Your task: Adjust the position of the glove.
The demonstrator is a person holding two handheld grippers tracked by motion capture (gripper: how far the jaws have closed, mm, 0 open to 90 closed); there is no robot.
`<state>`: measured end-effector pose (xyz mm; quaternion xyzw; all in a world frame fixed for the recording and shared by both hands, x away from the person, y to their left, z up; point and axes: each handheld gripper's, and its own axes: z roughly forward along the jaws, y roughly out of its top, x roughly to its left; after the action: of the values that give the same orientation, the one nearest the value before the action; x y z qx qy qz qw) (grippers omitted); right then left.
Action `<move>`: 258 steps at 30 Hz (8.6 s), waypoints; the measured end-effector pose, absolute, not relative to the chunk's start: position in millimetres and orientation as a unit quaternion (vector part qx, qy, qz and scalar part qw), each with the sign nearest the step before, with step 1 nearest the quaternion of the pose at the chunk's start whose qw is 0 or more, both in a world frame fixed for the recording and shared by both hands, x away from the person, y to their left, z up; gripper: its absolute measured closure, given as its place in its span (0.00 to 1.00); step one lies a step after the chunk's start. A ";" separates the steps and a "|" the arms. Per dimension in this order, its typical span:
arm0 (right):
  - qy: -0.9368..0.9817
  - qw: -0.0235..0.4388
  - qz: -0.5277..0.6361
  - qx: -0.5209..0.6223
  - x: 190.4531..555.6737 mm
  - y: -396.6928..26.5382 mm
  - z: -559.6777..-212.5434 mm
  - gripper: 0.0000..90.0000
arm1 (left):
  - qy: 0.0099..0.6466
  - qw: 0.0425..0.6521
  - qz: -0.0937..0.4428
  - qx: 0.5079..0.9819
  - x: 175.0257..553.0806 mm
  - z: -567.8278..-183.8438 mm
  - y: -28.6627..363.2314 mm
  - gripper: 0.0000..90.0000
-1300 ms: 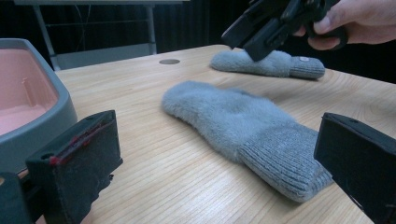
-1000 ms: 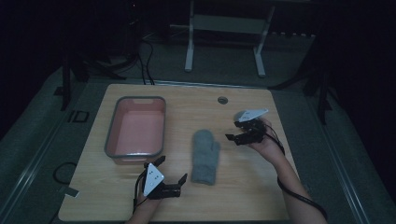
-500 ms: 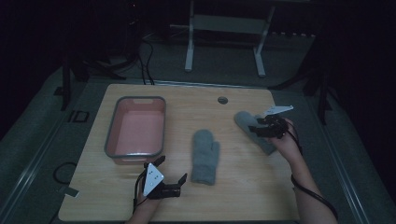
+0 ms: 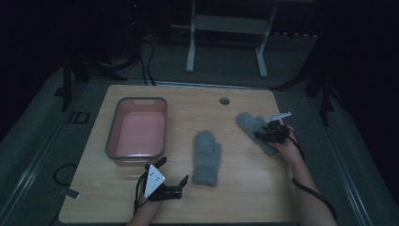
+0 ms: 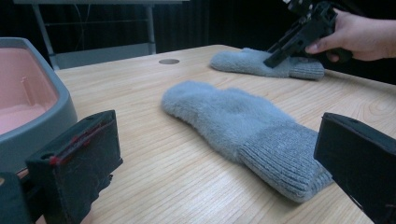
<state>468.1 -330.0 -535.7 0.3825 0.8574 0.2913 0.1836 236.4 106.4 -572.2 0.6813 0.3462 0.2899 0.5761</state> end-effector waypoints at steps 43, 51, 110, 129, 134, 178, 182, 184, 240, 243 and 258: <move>0.675 0.317 0.356 0.563 351.3 -307.2 -481.7 0.92 | 0.347 0.579 0.294 0.677 235.2 -572.5 106.5 0.01; 0.646 0.302 0.342 0.612 320.9 -309.8 -511.0 0.91 | 0.347 0.577 0.296 0.677 235.0 -572.5 106.0 0.01; 0.666 0.257 0.370 0.595 307.6 -273.0 -489.9 0.90 | 0.343 0.578 0.295 0.679 234.9 -572.5 106.0 0.01; 0.689 0.195 0.414 0.562 307.3 -154.3 -483.3 0.90 | 0.342 0.575 0.291 0.684 236.2 -572.1 104.8 0.01; 0.694 0.178 0.410 0.564 306.7 -135.0 -491.3 0.90 | 0.344 0.578 0.289 0.682 236.5 -572.3 105.8 0.01; 0.785 0.140 0.424 0.429 351.5 -161.2 -481.3 0.16 | 0.372 0.560 0.200 0.712 241.7 -557.7 104.4 0.01; 0.796 0.132 0.422 0.413 355.2 -163.1 -478.1 0.16 | 0.372 0.542 0.192 0.729 243.2 -549.9 99.7 0.01; 0.808 0.135 0.421 0.390 356.1 -167.5 -475.9 0.15 | 0.377 0.533 0.181 0.736 249.5 -542.2 93.2 0.01; 0.861 0.039 0.367 0.349 358.6 -176.2 -547.2 0.84 | 0.386 0.393 -0.003 0.835 360.7 -552.9 42.1 0.66; 0.868 0.081 0.368 0.323 350.7 -173.0 -546.1 0.88 | 0.380 0.402 -0.012 0.833 360.9 -553.6 43.9 0.77; 0.861 0.132 0.394 0.293 338.3 -172.5 -519.6 0.92 | 0.357 0.441 0.000 0.823 353.1 -525.3 50.4 0.87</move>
<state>338.3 -172.5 -519.6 0.2934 0.8610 0.3940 0.1317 353.1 50.4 -525.3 0.8233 0.3575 0.0004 0.4409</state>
